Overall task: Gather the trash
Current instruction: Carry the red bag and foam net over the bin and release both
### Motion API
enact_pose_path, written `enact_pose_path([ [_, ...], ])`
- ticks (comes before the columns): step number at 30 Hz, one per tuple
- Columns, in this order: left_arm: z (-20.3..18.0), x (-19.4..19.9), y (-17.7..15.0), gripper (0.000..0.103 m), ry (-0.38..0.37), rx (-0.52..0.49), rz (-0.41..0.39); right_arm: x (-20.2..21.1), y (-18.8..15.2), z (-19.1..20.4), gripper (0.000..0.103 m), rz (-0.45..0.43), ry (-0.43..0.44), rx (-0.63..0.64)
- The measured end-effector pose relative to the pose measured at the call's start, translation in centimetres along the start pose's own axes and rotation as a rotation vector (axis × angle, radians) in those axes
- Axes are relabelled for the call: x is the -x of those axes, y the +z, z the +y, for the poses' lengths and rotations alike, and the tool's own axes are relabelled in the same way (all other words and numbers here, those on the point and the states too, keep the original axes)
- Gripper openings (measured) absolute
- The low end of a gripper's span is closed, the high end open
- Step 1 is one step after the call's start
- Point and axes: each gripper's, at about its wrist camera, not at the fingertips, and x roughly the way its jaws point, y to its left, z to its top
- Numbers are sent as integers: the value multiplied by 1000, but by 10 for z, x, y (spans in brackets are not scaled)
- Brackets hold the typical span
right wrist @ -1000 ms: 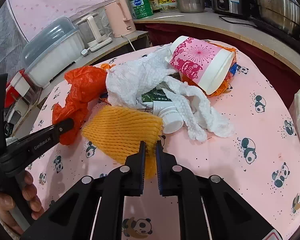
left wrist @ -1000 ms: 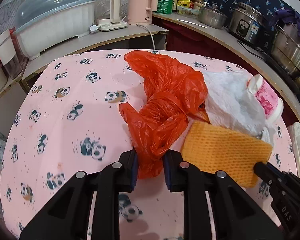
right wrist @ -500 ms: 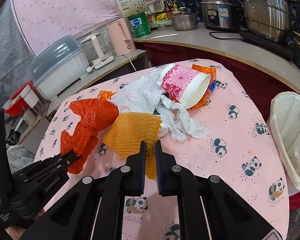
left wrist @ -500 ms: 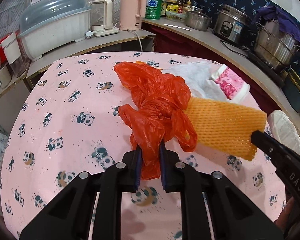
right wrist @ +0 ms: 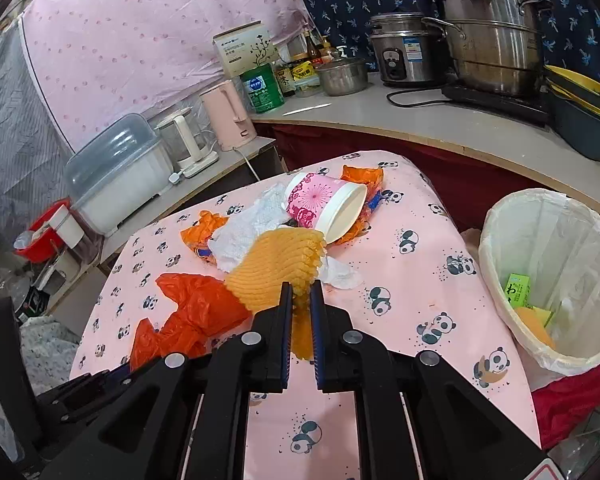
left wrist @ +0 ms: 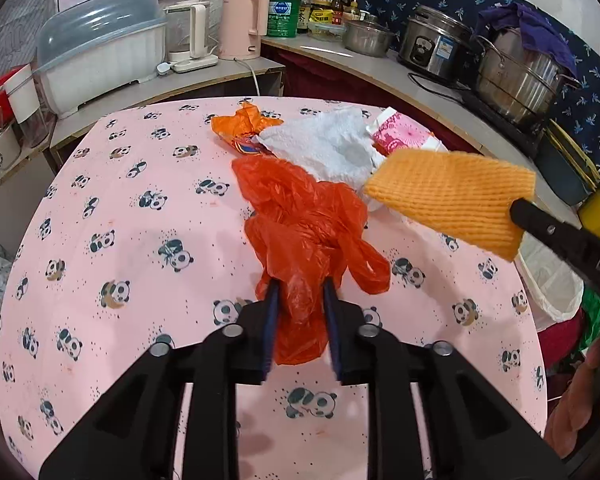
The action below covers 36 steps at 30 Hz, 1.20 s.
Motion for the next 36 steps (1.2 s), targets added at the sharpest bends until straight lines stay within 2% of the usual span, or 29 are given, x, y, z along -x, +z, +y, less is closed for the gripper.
enact_pose_path([
  [2, -2, -1, -4, 59, 11, 10, 12, 4, 0, -6, 9, -7, -1, -10],
  [4, -2, 1, -5, 73, 25, 42, 5, 8, 0, -11, 9, -13, -2, -17],
  [6, -2, 1, -4, 74, 15, 49, 7, 10, 0, -17, 9, -16, -5, -26],
  [19, -11, -48, 7, 73, 91, 28, 72, 4, -3, -40, 9, 3, -19, -63],
  [21, -13, -54, 8, 68, 90, 28, 79, 2, -4, -43, 9, 7, -24, -67],
  [23, -14, -58, 8, 57, 77, 26, 94, 1, -4, -46, 9, 12, -30, -71],
  [26, -19, -60, 8, 49, 68, 8, 97, -1, -4, -51, 9, 17, -34, -80],
  [36, -50, -34, 11, 43, 21, -39, 42, 8, -3, -61, 9, -1, -35, -93],
])
